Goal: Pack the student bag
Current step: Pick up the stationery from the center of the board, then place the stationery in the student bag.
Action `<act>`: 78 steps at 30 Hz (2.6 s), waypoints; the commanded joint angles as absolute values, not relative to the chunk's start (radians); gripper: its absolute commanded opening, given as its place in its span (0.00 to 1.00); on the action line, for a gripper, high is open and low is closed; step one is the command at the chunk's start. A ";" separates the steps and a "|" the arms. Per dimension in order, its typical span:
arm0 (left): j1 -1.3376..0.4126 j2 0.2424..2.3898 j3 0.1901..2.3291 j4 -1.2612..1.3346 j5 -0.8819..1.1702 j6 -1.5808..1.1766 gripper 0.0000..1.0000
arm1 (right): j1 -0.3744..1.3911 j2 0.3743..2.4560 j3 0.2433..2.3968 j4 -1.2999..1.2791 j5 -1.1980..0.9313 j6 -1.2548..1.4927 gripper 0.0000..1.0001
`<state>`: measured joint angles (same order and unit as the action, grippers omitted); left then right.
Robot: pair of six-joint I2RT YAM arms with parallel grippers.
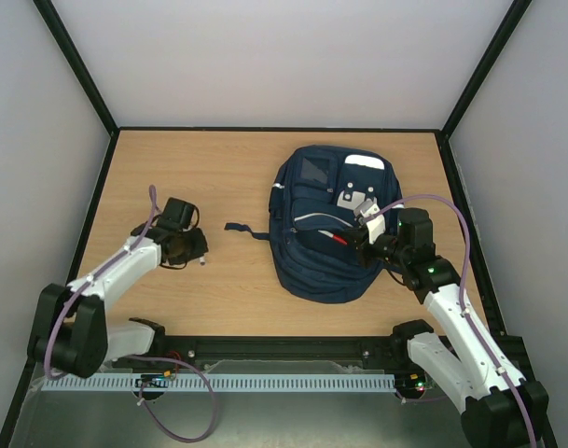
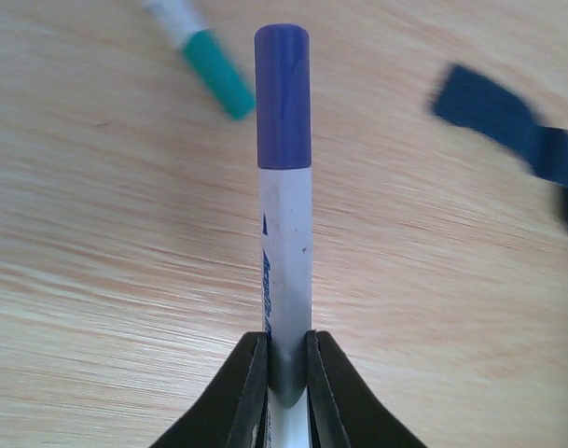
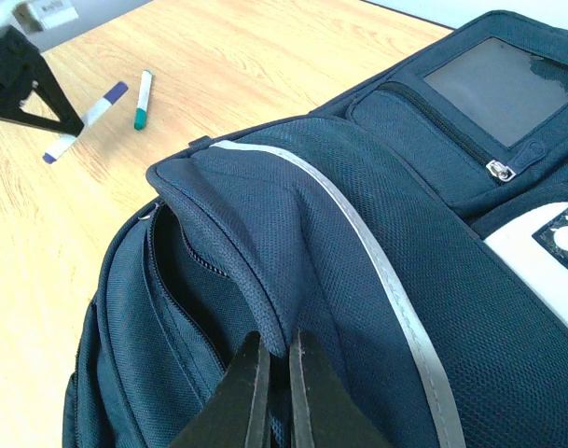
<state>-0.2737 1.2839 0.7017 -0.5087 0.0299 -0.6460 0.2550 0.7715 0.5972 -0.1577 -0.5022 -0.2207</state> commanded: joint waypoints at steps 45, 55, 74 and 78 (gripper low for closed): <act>-1.055 1.588 0.977 0.347 0.000 -1.183 0.02 | 0.251 0.970 0.872 -0.219 -0.651 -0.022 0.01; -1.055 1.670 1.051 0.304 -0.161 -1.347 0.02 | 0.252 0.974 0.866 -0.218 -0.682 -0.020 0.01; -1.054 1.781 1.177 0.085 -0.310 -1.536 0.07 | 0.251 0.959 0.830 -0.203 -0.704 -0.025 0.01; -1.055 1.799 1.182 0.054 -0.298 -1.607 0.06 | 0.251 0.960 0.834 -0.201 -0.707 -0.026 0.01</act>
<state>-1.0599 1.7702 1.1561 0.1188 -0.2852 -1.5272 0.2478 0.9947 0.8196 -0.2638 -0.6033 -0.0513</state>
